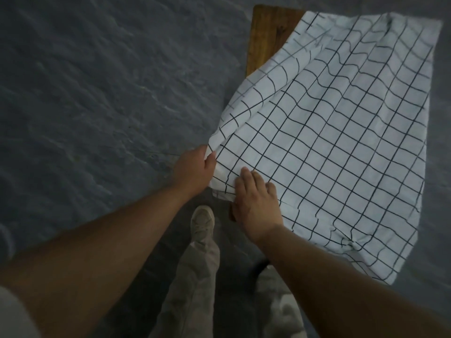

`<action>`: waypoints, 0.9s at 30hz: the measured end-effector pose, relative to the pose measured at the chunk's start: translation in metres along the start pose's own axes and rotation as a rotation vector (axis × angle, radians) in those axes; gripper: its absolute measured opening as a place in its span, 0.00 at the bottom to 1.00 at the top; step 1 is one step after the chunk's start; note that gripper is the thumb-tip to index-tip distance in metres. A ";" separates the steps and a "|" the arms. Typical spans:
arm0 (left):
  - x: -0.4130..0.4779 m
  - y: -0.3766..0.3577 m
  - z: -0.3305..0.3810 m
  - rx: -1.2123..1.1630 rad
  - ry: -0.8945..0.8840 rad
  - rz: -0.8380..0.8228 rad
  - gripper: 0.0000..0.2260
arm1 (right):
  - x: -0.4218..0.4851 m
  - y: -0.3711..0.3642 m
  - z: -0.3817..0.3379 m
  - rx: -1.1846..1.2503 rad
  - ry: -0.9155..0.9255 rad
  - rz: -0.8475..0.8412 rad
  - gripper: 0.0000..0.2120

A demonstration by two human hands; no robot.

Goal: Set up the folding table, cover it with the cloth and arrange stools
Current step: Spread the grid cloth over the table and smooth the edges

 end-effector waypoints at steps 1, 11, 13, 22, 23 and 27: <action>0.001 0.000 -0.001 -0.034 0.015 -0.001 0.17 | 0.002 0.004 -0.001 0.015 -0.016 0.040 0.37; -0.035 -0.060 -0.048 -0.777 0.487 -0.567 0.54 | 0.022 0.016 0.000 0.058 -0.118 0.164 0.21; -0.068 -0.081 -0.046 -0.951 0.615 -0.842 0.58 | 0.022 0.019 0.001 0.087 -0.139 0.195 0.18; -0.046 -0.052 -0.001 -1.868 0.535 -0.702 0.45 | 0.020 0.019 -0.010 0.101 -0.145 0.182 0.20; -0.038 -0.048 -0.002 -1.887 0.526 -0.630 0.41 | 0.021 0.019 -0.012 0.083 -0.135 0.171 0.21; -0.018 -0.038 -0.011 -1.833 0.532 -0.462 0.28 | 0.022 0.015 -0.018 0.017 -0.100 0.085 0.32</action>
Point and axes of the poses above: each hand's wrist, its own x-axis towards the middle knuckle, its own y-axis out of the back of the hand, z = x × y, the point moved 8 cm from there along x, towards the middle knuckle, and after that the axes turned 12 degrees about x, right-handed, at the moved point
